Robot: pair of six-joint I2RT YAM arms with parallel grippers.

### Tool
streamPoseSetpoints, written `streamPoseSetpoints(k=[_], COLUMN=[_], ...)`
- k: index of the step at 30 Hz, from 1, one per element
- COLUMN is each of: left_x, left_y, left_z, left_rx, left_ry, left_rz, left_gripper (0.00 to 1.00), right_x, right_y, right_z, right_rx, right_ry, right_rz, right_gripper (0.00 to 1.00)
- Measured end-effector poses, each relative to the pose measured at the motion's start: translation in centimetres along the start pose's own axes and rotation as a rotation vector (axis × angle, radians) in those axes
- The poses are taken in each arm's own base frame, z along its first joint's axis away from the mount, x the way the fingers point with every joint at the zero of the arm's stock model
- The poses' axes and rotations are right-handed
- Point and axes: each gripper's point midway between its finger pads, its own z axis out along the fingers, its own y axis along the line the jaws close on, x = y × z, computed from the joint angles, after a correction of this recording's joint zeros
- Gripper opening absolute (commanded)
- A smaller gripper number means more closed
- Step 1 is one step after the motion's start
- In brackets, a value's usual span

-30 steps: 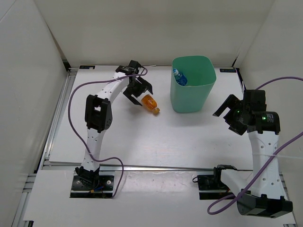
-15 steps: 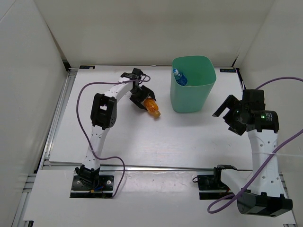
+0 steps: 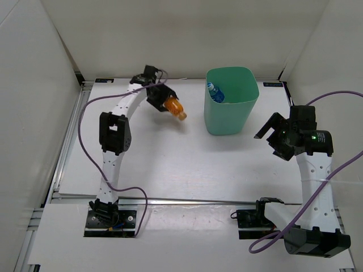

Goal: Put the plastic bottles in the bin

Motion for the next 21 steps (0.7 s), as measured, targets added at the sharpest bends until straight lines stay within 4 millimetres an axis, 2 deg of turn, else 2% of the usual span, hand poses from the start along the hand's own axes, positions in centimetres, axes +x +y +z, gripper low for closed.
streamPoseSetpoints(k=[3, 5, 7, 9, 12, 14, 16, 18, 21], left_x=[-4.4, -7.2, -8.5, -8.3, -5.5, -3.0, 0.0, 2.8, 6.8], left_y=[-6.7, -11.4, -15.7, -19.6, -24.9, -26.9, -28.5, -29.5, -30.5], left_z=[-5.0, -10.1, -15.9, -21.5, -28.5, -30.4, -30.6, -29.7, -27.2], left_rx=[0.238, 0.421, 0.611, 0.801, 1.095, 1.210, 1.280, 1.304, 1.305], left_ry=[-0.131, -0.233, -0.317, -0.365, -0.363, -0.333, -0.283, -0.230, -0.150], left_rz=[-0.019, -0.039, -0.057, -0.062, -0.042, -0.031, -0.022, -0.016, -0.009], left_gripper=[0.39, 0.41, 0.47, 0.50, 0.50, 0.46, 0.46, 0.46, 0.48], right_x=[0.0, 0.0, 0.0, 0.0, 0.1, 0.3, 0.4, 0.4, 0.4], right_y=[0.0, 0.1, 0.1, 0.1, 0.1, 0.0, 0.0, 0.0, 0.0], right_z=[0.0, 0.0, 0.0, 0.0, 0.0, 0.1, 0.0, 0.0, -0.1], right_rx=[-0.003, -0.004, -0.005, -0.008, -0.010, -0.009, -0.009, -0.011, -0.013], right_ry=[0.001, 0.001, 0.001, 0.001, -0.001, 0.004, 0.006, 0.003, 0.000], right_rz=[0.000, 0.000, 0.001, 0.001, 0.001, 0.003, 0.004, 0.004, 0.003], right_gripper=[1.00, 1.00, 1.00, 1.00, 1.00, 1.00, 1.00, 1.00, 1.00])
